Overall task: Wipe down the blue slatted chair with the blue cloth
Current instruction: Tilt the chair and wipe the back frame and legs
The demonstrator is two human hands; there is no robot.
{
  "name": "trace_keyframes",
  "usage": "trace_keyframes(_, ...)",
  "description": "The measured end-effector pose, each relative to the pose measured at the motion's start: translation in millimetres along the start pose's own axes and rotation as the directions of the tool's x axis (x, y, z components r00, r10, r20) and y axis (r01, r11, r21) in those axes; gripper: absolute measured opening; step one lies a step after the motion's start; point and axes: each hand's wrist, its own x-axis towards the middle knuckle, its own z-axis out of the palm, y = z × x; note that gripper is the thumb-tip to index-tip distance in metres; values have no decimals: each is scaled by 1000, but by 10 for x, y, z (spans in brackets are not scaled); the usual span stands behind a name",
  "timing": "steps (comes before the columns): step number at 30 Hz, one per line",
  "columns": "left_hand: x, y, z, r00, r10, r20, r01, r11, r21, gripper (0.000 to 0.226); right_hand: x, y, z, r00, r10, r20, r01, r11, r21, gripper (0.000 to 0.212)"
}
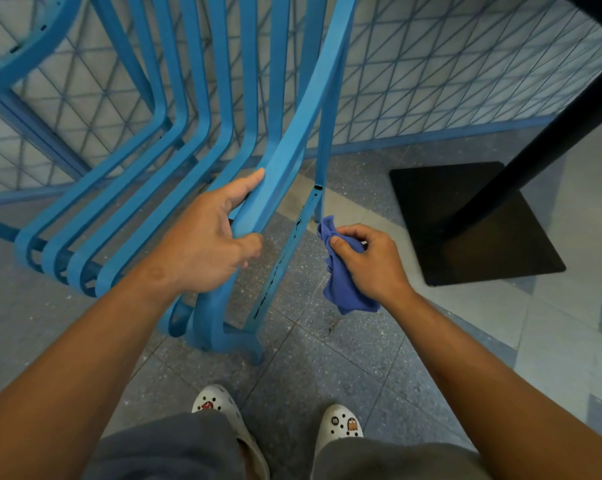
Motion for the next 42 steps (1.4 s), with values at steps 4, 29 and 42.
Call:
trace_keyframes(4, -1, 5, -9, 1000, 7, 2, -7, 1000, 1, 91, 12, 42, 11, 1000, 0, 10, 0, 999, -37, 10)
trace_keyframes(29, -674, -370, 392, 890, 333, -312, -253, 929, 271, 68, -265, 266, 444, 953, 46, 299, 15, 980, -200, 13)
trace_keyframes(42, -513, -597, -7, 938, 331, -106, -326, 943, 60, 55, -274, 673, 908, 896, 37, 444, 124, 936, -328, 9)
